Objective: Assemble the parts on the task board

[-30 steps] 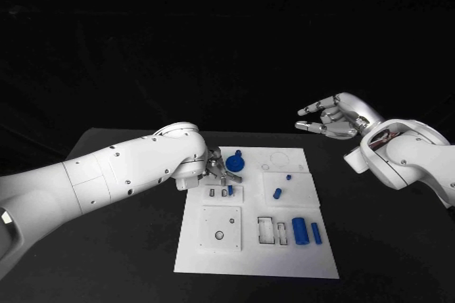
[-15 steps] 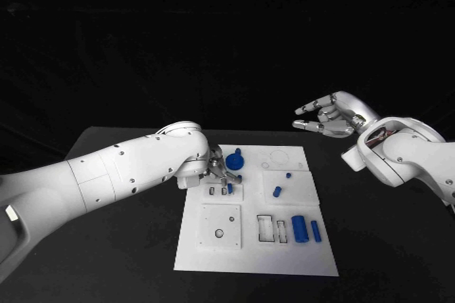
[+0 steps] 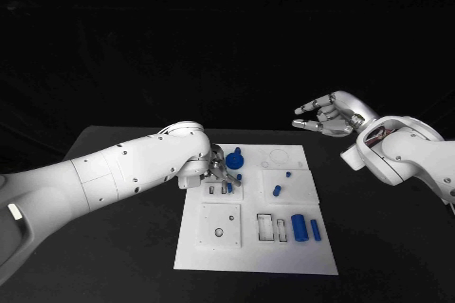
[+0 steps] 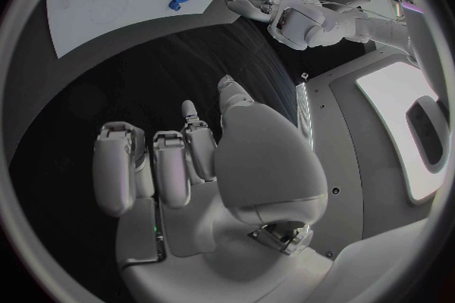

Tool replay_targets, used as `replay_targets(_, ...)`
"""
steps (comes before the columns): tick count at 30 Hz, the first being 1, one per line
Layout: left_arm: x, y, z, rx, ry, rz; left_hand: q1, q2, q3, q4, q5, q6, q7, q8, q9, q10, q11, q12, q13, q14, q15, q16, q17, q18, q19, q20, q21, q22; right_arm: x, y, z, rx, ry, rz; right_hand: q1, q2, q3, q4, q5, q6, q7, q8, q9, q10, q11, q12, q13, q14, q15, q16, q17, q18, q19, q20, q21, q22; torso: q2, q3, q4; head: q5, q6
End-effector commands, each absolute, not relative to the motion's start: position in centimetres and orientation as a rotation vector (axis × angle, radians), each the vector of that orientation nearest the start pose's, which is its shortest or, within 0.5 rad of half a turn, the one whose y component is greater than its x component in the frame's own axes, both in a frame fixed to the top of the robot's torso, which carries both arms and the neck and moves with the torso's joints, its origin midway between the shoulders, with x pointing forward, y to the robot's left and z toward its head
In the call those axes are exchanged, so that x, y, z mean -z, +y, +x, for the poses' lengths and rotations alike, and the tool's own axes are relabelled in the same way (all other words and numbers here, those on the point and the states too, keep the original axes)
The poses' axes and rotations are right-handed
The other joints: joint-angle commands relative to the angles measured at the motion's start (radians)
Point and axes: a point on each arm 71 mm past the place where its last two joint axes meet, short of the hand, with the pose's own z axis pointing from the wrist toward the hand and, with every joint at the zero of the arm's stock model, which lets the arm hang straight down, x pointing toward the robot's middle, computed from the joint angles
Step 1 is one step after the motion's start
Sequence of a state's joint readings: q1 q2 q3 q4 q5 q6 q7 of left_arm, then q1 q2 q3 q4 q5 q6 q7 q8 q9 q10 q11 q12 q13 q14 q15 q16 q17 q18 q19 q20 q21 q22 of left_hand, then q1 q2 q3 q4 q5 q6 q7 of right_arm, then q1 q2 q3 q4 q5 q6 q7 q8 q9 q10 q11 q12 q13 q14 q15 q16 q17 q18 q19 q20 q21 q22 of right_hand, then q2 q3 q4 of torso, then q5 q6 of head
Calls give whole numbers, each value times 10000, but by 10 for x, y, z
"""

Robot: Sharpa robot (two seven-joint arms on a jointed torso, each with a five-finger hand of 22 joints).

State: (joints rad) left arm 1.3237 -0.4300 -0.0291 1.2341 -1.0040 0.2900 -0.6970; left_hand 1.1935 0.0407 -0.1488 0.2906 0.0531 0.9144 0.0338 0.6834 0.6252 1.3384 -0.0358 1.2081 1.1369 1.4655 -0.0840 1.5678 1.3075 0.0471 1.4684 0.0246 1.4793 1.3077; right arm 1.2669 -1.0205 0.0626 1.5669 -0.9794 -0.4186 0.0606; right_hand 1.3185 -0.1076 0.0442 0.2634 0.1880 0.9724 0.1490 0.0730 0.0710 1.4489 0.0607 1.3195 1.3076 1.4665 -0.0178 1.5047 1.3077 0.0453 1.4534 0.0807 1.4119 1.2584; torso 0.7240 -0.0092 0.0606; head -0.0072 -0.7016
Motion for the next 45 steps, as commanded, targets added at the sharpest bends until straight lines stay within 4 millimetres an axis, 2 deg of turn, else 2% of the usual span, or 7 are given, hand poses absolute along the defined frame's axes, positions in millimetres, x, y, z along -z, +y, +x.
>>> replay_targets(1,184,92,526,2298,24429,-551,52,-165,360,11,49,-58,0,65,79,50,16,43,9,1053,-87,30,2633,-115,419,-78,45,846,103,-279,495,-8657,14610,2905,-10,90,-69,-10,32,3,-35,31,13,-63,-27,-49,954,740,-14,-35,1302,193,-52,18,-37,3,6,2,16,-6,-19)
replay_targets(9,184,91,526,2274,24427,-561,-45,-481,1169,5,43,-49,-5,36,223,61,9,57,19,1053,-89,30,2633,-121,426,-77,63,896,103,-278,495,-8687,14648,2885,9,117,-82,-29,102,2,-37,31,13,-77,-29,-78,931,741,-17,-39,1301,196,-55,16,-50,-15,10,-2,11,12,-33)
replay_targets(19,184,89,526,2305,24365,-625,431,-362,2260,-101,99,-79,-53,-55,341,62,-32,53,19,1053,-122,30,2633,-118,419,-100,56,902,104,-273,494,-8770,14864,2778,19,134,-87,-39,140,1,-37,31,13,-76,-30,-77,930,740,-18,-45,1292,198,-58,14,-59,-29,13,4,8,22,-73)
replay_targets(25,184,89,527,2423,24243,-759,1327,-129,3420,-482,808,-235,-115,-203,374,6,-98,-17,-17,1053,-194,30,2633,-109,404,-170,31,874,105,-270,492,-8792,15020,2674,51,155,-111,-77,261,-4,-37,31,13,-88,-32,-99,912,738,-20,-59,1275,203,-63,10,-79,-56,10,7,10,15,-86)
replay_targets(29,183,88,527,2580,24156,-887,1601,-451,4580,-646,1442,-317,-90,-264,437,-31,-87,-85,-53,1053,-201,30,2633,-108,398,-183,15,861,106,-270,492,-8771,15108,2653,62,169,-128,-96,348,-4,-38,32,13,-84,-34,-91,913,741,-22,-59,1281,201,-58,8,-80,-52,11,8,13,11,-94)
replay_targets(34,183,89,526,2786,24131,-1047,1293,-1282,6682,-868,2117,-363,-35,-131,710,17,-16,-138,-92,1053,-173,30,2633,-109,398,-136,0,866,106,-270,493,-8740,15066,2559,153,228,-147,-186,885,5,-45,40,15,-69,-44,-62,923,750,-34,-56,1299,198,-43,-4,-86,-48,9,10,11,11,-52)
replay_targets(45,179,95,520,3560,23532,-1680,541,-1897,8406,-1574,2108,-396,-12,111,1105,111,-43,-153,-119,1053,-135,30,2633,-97,392,-128,-34,846,106,-270,494,-8752,14896,2442,161,245,-160,-204,983,11,-47,44,16,-58,-47,-41,933,754,-35,-51,1312,195,-34,-7,-81,-35,17,11,33,39,-60)
